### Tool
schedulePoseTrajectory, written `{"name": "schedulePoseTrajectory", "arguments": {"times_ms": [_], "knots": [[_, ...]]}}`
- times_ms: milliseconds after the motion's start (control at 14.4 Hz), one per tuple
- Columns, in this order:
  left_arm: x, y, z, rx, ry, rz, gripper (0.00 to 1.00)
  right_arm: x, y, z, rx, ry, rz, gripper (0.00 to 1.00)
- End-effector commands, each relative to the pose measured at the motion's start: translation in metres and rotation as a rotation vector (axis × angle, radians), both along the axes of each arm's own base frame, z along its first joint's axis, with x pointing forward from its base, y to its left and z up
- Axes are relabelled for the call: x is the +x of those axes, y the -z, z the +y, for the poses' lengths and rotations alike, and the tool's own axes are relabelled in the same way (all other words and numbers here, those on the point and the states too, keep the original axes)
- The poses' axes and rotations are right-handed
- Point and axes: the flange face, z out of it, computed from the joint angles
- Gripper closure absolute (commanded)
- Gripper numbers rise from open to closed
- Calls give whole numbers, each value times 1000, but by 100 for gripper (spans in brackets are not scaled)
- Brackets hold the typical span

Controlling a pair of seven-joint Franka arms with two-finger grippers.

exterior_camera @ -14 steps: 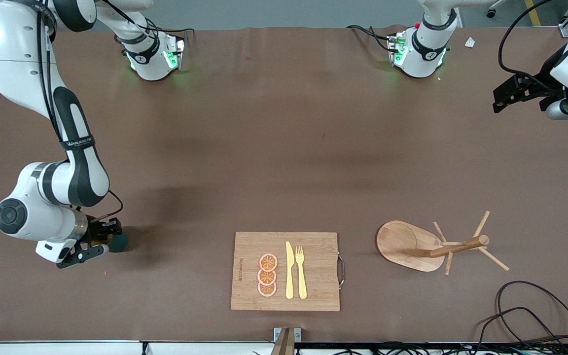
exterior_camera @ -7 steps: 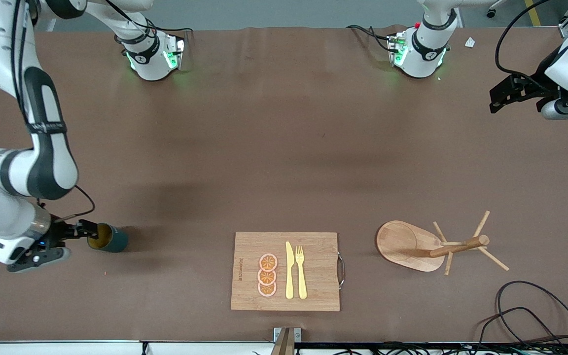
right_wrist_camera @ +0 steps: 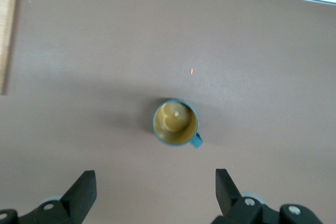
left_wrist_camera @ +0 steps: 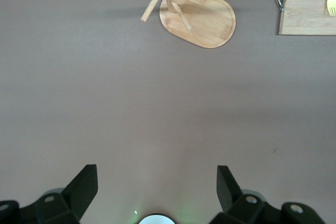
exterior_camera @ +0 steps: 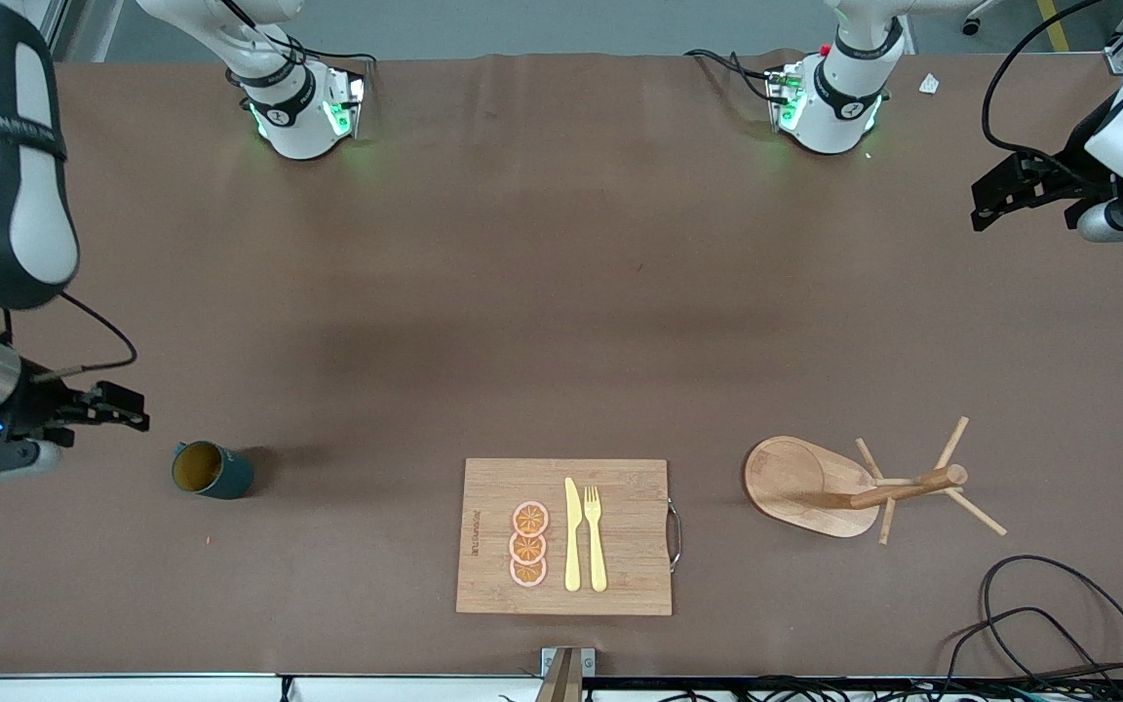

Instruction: Transfer cup from left to right arm and place

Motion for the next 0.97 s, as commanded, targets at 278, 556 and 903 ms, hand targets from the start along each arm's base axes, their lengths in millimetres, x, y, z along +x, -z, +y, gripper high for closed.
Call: {"name": "schedulePoseTrajectory", "arguments": {"times_ms": [278, 556, 903], "knots": [[0, -6, -7, -11, 23, 6, 0, -67, -104, -12, 9, 202, 2, 0], [-1, -6, -9, -15, 27, 9, 0, -104, -159, -11, 17, 239, -40, 0], [-3, -5, -8, -11, 25, 28, 0, -124, -159, -19, 10, 254, -40, 0]]}}
